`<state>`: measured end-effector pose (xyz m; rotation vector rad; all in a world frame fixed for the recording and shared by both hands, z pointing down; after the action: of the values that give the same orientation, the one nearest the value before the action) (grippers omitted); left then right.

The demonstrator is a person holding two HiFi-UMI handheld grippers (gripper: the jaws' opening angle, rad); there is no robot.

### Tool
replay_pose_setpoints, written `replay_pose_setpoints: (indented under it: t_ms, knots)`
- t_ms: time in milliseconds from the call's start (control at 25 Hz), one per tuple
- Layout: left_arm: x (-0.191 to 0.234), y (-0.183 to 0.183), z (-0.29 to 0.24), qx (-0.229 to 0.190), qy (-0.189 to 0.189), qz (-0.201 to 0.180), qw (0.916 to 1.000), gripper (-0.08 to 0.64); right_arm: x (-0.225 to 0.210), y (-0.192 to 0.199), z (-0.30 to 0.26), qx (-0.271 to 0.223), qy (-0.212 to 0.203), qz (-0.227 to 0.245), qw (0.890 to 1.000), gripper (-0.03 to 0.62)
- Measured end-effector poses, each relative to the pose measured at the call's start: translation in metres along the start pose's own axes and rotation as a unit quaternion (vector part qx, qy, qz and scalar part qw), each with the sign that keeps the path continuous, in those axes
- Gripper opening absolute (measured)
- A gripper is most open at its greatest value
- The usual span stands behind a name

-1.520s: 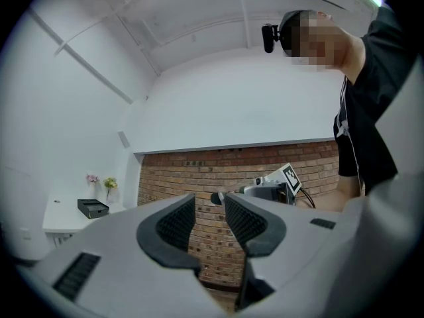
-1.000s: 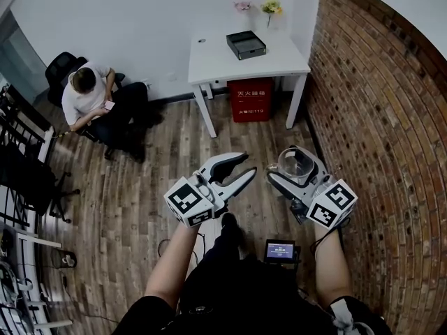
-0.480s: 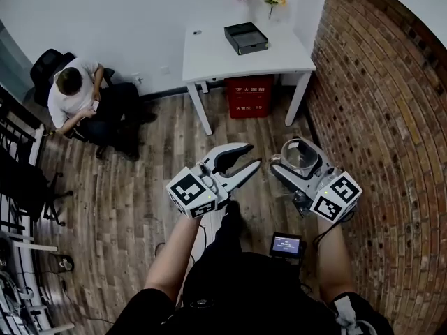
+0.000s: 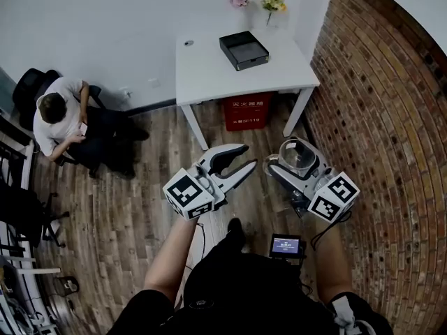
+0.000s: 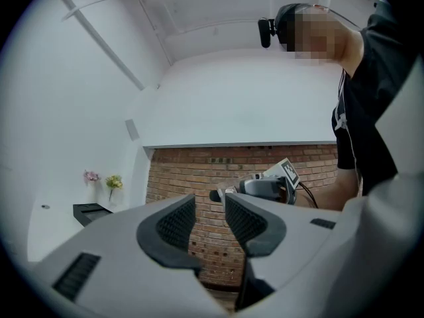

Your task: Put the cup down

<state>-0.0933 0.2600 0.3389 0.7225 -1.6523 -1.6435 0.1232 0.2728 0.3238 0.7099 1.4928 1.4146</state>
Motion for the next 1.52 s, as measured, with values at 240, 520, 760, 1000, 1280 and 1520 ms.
replay_pose_setpoints:
  t_ms: [240,520,760,1000,1280,1520]
  knots:
    - [0.059,-0.007,-0.022,0.001,0.002,0.004,1.0,0.135,-0.043,-0.01,-0.042,-0.002,0.005,-0.002,1.0,0.42]
    - [0.103,-0.001,-0.042,0.007,0.008,0.011,0.9999,0.135,-0.081,-0.008,-0.074,-0.007,0.011,-0.013,1.0,0.42]
    - [0.129,0.001,-0.054,0.012,0.008,0.009,0.9998,0.135,-0.105,-0.008,-0.09,-0.014,0.011,-0.019,1.0,0.42]
    - [0.146,0.004,-0.068,0.013,0.003,0.009,0.9999,0.135,-0.128,-0.008,-0.096,-0.014,0.008,-0.021,1.0,0.42]
    - [0.164,0.011,-0.089,0.019,-0.008,0.003,0.9998,0.135,-0.163,-0.005,-0.103,-0.019,-0.004,-0.026,0.999,0.42]
    - [0.19,0.015,-0.13,0.026,-0.022,-0.006,0.9994,0.135,-0.215,-0.01,-0.113,-0.021,-0.023,-0.028,0.999,0.42]
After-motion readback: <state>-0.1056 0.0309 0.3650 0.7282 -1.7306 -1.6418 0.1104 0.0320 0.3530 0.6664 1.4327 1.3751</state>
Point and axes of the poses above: the fingertips, and each gripper's own axes: z backward along the fingers, x to its left, y out of its underside, the point moved 9 cm from there along z, backward along the fingers, and after that the axes turned 15 degrees about -y, right-handed, at the moved point
